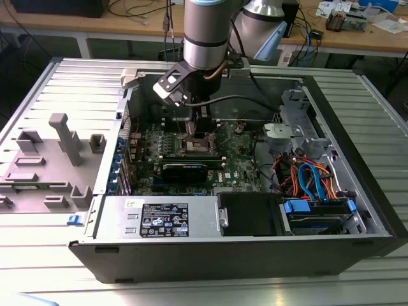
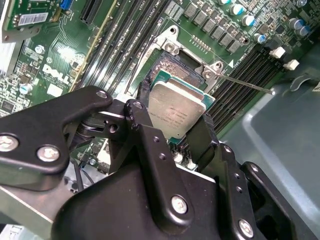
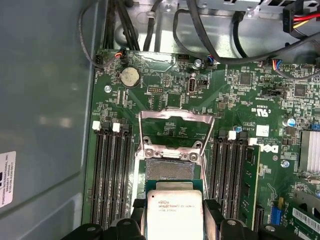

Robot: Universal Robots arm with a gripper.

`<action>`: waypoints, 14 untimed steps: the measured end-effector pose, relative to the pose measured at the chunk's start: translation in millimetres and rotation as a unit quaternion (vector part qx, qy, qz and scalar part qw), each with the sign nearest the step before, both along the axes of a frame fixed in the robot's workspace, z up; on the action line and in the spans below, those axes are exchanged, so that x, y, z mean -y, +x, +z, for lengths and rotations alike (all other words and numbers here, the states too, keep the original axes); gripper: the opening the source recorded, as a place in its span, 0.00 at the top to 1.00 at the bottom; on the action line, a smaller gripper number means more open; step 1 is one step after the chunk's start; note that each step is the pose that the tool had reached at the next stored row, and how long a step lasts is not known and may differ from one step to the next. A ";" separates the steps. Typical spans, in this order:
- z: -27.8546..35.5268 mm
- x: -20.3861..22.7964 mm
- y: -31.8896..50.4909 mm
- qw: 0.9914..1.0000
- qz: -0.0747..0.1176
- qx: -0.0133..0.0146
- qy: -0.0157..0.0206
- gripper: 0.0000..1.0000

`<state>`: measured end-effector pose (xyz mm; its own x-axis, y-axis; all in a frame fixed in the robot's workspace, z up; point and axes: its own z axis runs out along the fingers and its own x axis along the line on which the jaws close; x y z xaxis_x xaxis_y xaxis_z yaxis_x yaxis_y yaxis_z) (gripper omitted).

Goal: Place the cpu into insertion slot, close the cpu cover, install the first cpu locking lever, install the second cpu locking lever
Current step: 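Place the cpu into insertion slot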

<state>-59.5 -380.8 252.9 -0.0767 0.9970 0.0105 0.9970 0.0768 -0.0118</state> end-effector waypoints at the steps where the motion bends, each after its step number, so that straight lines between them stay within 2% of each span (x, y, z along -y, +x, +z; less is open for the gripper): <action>1: -0.3 0.0 0.0 1.000 -0.004 0.000 0.000 0.45; 6: -1.8 0.0 0.1 1.000 -0.020 0.000 0.000 0.45; 14: -1.9 0.0 0.1 1.000 -0.020 0.000 0.000 0.45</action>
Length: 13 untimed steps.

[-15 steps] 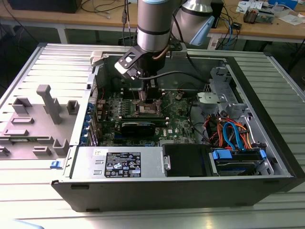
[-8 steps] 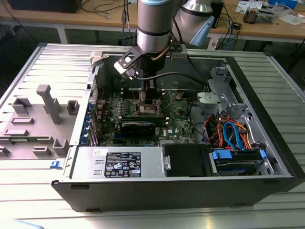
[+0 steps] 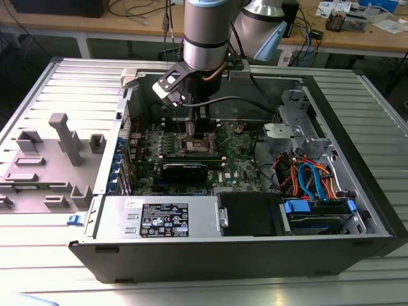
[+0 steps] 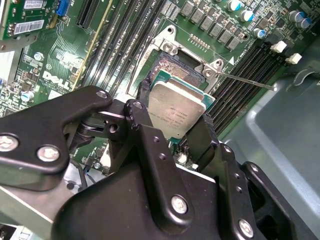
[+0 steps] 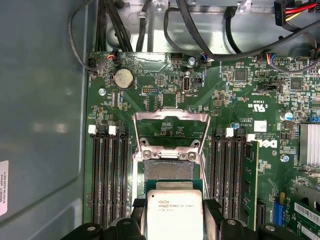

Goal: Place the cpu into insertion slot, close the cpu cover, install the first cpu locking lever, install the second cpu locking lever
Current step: 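Place the cpu into insertion slot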

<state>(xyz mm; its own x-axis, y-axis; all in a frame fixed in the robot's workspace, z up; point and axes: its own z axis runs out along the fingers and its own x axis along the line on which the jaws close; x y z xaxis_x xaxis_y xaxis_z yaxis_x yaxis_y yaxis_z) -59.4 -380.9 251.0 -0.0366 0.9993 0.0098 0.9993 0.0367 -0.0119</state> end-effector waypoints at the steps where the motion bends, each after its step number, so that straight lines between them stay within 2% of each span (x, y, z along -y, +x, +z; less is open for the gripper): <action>1: -0.1 0.0 0.0 1.000 0.000 0.000 0.000 0.45; 13: -9.2 0.0 1.0 1.000 -0.004 0.000 0.000 0.45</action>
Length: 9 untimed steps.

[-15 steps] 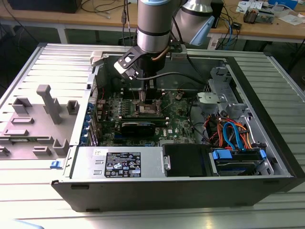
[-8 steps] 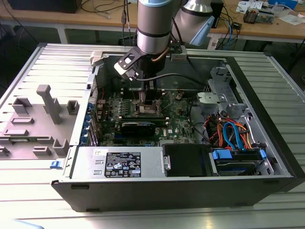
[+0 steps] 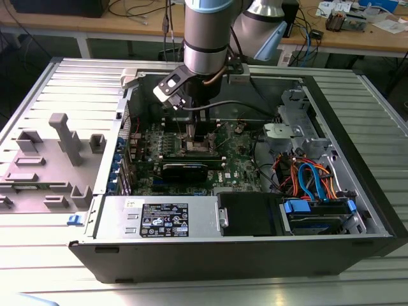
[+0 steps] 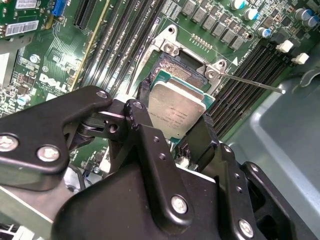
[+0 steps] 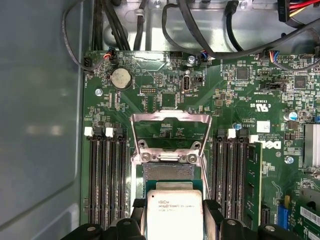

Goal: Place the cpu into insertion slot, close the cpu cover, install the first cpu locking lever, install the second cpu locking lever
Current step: 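Place the cpu into insertion slot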

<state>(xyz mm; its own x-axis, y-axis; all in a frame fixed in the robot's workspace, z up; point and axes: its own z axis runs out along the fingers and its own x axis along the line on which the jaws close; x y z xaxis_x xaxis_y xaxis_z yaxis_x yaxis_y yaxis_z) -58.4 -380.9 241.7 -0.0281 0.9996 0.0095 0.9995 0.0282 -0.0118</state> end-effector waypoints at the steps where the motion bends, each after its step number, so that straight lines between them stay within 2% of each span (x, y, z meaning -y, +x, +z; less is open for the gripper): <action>1: -0.9 0.0 0.0 1.000 0.000 0.000 0.000 0.45; 5: -6.2 0.0 0.0 1.000 0.000 0.000 -0.001 0.45; 7: -8.8 -0.5 0.0 1.000 0.000 0.000 -0.006 0.45; 8: -10.4 -0.9 0.1 1.000 0.000 0.000 -0.008 0.45; 9: -11.4 -1.0 0.1 1.000 0.000 0.000 -0.008 0.45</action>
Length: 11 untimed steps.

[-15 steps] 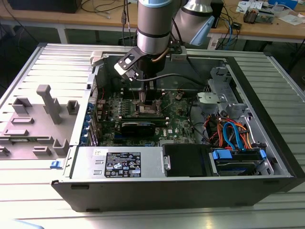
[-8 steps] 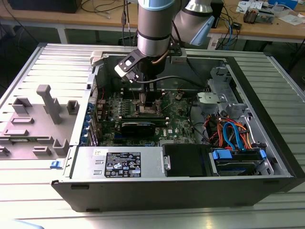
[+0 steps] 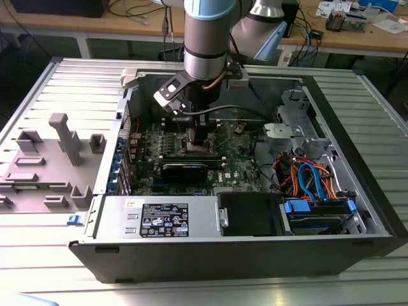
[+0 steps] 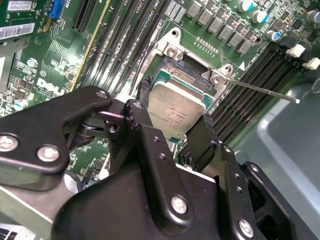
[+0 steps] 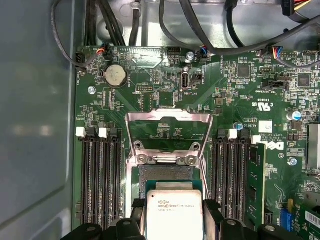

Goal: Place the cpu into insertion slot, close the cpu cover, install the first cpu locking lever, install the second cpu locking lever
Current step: 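Place the cpu into insertion slot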

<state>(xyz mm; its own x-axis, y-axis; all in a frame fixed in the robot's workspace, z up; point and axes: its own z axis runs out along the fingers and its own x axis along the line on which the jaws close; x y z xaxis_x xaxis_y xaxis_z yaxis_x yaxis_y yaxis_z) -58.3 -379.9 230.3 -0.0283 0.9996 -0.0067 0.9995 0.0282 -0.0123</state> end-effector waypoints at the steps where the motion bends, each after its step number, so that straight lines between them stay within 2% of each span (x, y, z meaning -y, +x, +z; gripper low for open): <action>1: -1.1 0.0 -0.1 1.000 0.000 0.000 0.000 0.45; 8: -14.0 -1.1 -0.1 1.000 0.000 0.000 0.000 0.45; 11: -22.6 -1.9 0.2 1.000 -0.001 0.000 0.000 0.45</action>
